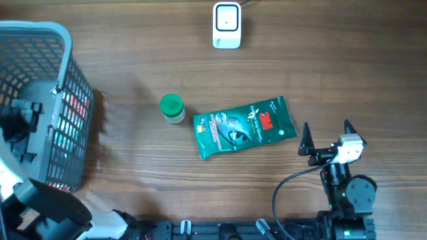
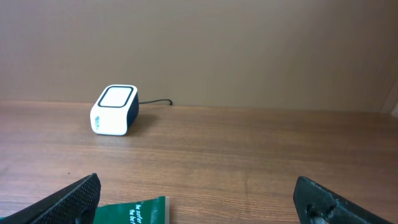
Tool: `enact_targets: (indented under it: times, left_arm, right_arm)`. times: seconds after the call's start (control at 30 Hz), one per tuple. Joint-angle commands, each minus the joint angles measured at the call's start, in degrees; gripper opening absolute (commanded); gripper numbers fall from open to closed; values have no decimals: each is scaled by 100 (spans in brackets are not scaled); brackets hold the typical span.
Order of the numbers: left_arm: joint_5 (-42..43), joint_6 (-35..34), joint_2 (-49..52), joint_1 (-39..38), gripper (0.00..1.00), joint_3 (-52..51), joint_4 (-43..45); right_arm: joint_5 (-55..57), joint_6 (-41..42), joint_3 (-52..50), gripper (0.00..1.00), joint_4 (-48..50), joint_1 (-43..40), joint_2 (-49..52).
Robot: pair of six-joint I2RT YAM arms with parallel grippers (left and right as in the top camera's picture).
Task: Scan the item barcode
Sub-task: 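Reach the left gripper into the basket and grasp the light-green packet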
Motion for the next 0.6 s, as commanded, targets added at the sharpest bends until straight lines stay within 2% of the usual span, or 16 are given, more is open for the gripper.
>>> enact_targets:
  times: [0.0,0.1,0.2,0.43,0.5,0.53,0.57]
  left_arm:
    - [87,177,66,400,100,-87,107]
    - [85,221,70,433,100,-321,221]
    - [85,710,76,424,100,-1073,841]
    - [306,581,76,424,96,-2468,2398]
    - [306,584,76,424,86,-2498,2535]
    - [308,581,76,424,74,-2498,2570]
    - [444,584,76,424,49,-2498,2634]
  right_arm:
    - [35,-66,-7,100,13,-9,-35]
    - [35,-66,-7,100,13,-9,-35]
    - [35,-66,-7,100,13,-9,-35]
    - [35,-63,-7,100,13,-9,-35]
    - [35,-66,-7,100,13,-9,-35]
    - [35,-66,-7,100,13,-9,-35]
    - [35,-66,-7,100,13,-9,-35]
